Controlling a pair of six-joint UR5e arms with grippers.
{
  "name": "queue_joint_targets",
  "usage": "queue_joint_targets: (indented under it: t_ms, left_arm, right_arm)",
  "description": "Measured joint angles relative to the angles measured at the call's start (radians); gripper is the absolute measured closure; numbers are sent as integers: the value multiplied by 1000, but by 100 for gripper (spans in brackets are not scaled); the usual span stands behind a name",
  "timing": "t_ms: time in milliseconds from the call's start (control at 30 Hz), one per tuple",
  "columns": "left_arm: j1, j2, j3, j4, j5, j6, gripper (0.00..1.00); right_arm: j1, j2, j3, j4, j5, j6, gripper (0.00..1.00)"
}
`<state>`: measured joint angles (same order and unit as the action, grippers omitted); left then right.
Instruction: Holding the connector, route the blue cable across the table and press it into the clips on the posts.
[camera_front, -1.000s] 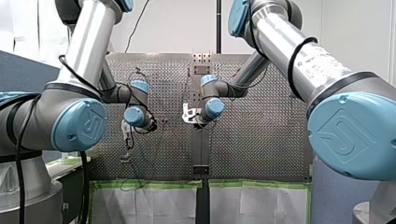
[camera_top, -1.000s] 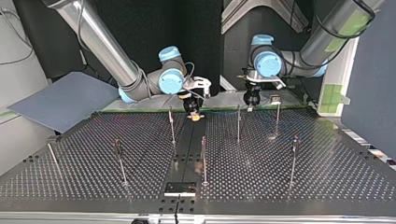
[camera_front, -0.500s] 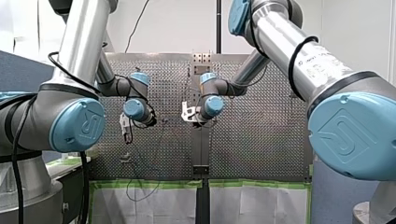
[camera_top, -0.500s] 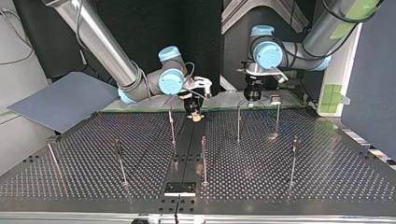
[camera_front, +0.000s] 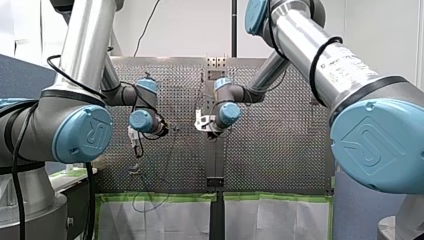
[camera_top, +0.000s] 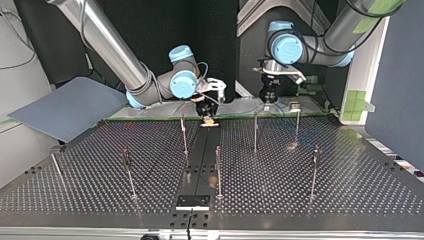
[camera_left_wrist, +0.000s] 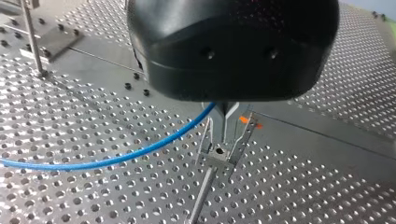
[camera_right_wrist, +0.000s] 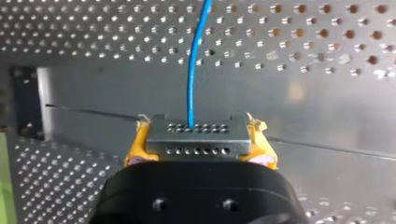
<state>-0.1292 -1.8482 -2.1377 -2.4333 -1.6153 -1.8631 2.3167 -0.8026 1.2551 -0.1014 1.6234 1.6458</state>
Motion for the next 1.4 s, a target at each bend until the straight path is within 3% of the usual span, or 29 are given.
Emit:
queue_joint_targets:
  t_ms: [167, 600, 1100, 1400]
  left_arm:
    - [4, -32, 26, 27, 21, -5, 100]
    - [46, -131, 91, 27, 5, 7, 100]
    - [58, -140, 117, 76, 92, -40, 100]
    - [83, -155, 155, 66, 86, -49, 100]
  right_arm:
    - [-7, 4, 3, -3, 0, 3, 100]
    - [-17, 5, 4, -5, -3, 0, 100]
    - [-25, 7, 4, -7, -3, -1, 100]
    - [-36, 7, 3, -9, -3, -1, 100]
